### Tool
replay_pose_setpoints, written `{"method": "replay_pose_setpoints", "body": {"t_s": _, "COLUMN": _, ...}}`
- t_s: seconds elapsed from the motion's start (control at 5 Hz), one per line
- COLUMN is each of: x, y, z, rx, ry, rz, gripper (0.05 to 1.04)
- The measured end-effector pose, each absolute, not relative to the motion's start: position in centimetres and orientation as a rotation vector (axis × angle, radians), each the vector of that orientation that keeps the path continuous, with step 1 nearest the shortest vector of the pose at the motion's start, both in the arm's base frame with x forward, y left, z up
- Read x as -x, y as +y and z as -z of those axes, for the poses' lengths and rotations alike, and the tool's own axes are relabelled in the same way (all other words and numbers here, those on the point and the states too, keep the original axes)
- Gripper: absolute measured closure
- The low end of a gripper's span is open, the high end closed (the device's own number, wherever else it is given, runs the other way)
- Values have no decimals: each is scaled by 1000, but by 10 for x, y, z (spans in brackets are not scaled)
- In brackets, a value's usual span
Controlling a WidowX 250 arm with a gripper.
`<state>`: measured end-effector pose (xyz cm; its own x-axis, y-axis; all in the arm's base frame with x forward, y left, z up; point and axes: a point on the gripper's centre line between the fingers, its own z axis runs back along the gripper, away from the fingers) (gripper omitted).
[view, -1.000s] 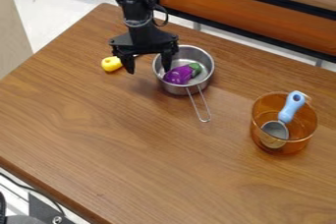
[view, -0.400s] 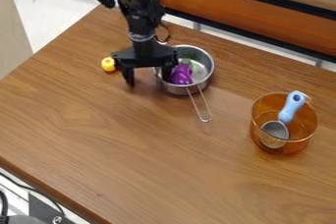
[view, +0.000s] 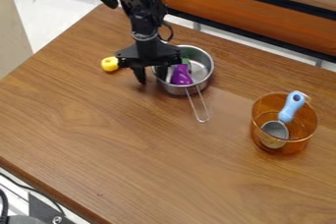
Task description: Move the silver pot to the middle lower side of the table
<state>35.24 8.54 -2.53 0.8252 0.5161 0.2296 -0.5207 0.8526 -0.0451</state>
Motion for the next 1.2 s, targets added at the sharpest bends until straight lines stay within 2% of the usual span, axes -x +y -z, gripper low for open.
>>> {"method": "replay_pose_setpoints", "body": {"t_s": 0.2, "x": -354, "y": 84, "z": 26, "rx": 5, "ry": -224, "rz": -541, "gripper": 894}}
{"method": "replay_pose_setpoints", "body": {"t_s": 0.4, "x": -351, "y": 86, "z": 26, "rx": 35, "ry": -206, "rz": -514, "gripper": 1005}}
{"method": "replay_pose_setpoints", "body": {"t_s": 0.8, "x": -335, "y": 84, "z": 22, "rx": 92, "ry": -175, "rz": -471, "gripper": 1020}}
{"method": "replay_pose_setpoints", "body": {"t_s": 1.0, "x": -319, "y": 82, "z": 11, "rx": 93, "ry": -211, "rz": -506, "gripper": 1021}}
{"method": "replay_pose_setpoints", "body": {"t_s": 1.2, "x": -283, "y": 78, "z": -3, "rx": 73, "ry": -250, "rz": -640, "gripper": 1021}}
